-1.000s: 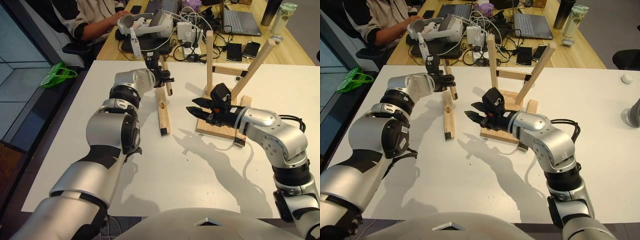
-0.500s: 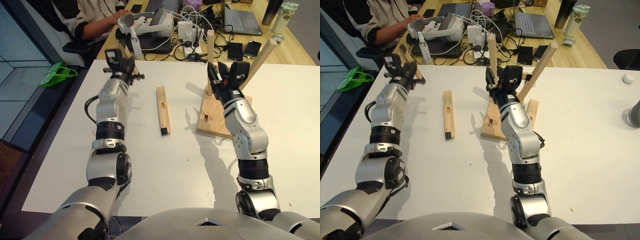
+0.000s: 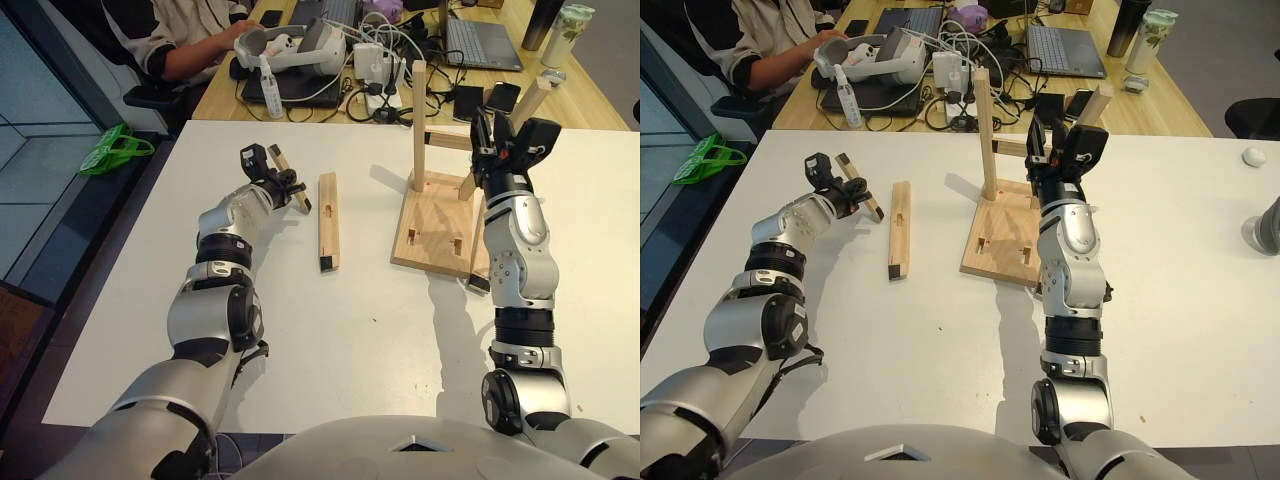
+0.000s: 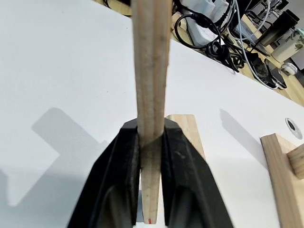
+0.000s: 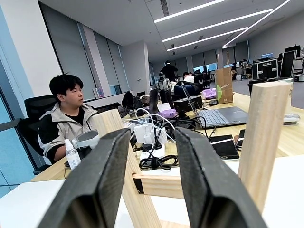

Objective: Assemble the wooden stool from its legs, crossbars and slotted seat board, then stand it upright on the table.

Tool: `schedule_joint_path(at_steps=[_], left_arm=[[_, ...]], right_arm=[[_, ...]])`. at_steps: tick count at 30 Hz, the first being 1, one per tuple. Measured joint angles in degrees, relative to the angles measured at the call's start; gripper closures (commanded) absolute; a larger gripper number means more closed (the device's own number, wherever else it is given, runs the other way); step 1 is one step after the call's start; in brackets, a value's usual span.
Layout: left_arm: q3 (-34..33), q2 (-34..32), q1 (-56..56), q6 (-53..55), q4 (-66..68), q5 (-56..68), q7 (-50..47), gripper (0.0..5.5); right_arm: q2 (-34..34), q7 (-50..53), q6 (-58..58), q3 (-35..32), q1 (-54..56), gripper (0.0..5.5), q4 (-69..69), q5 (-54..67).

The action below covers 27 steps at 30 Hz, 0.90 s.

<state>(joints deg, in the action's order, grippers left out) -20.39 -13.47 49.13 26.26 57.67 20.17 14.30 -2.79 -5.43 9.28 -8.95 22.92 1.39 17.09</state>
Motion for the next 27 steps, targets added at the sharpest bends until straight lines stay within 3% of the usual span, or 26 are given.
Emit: schedule_joint_path(at_steps=[6, 11, 16, 20, 23, 27], left_arm=[[-2.06, 0.35, 5.5, 6.53, 2.25, 4.38, 5.15, 5.1], [2.19, 1.71, 10.49, 9.57, 2.73, 2.92, 9.82, 5.1], [5.77, 1.94, 10.13, 10.38, -9.77, 0.26, 6.64, 5.1], [2.13, 2.67, 4.6, 10.31, -22.55, 2.31, 0.65, 5.1], [0.85, 5.31, -3.7, 14.83, -30.89, 4.61, -2.74, 5.1], [0.01, 6.0, -8.84, 20.27, -41.4, 6.89, -5.29, 5.1]], right_arm=[[-0.11, 0.73, 1.25, -1.91, 1.64, 3.75, 1.22, 1.27], [-0.21, 1.05, 1.8, -2.8, 2.94, 3.75, 1.7, 2.14], [-0.5, 1.23, 2.21, -3.56, 3.03, 3.75, 1.67, 2.2], [-0.41, 0.67, 4.0, -2.98, 2.18, 3.75, -0.11, 2.92], [-3.45, -9.3, 14.68, 5.62, -4.27, 3.75, -8.38, 6.79], [-21.07, -28.69, 23.22, 23.34, -14.79, 3.75, -18.73, 4.36]])
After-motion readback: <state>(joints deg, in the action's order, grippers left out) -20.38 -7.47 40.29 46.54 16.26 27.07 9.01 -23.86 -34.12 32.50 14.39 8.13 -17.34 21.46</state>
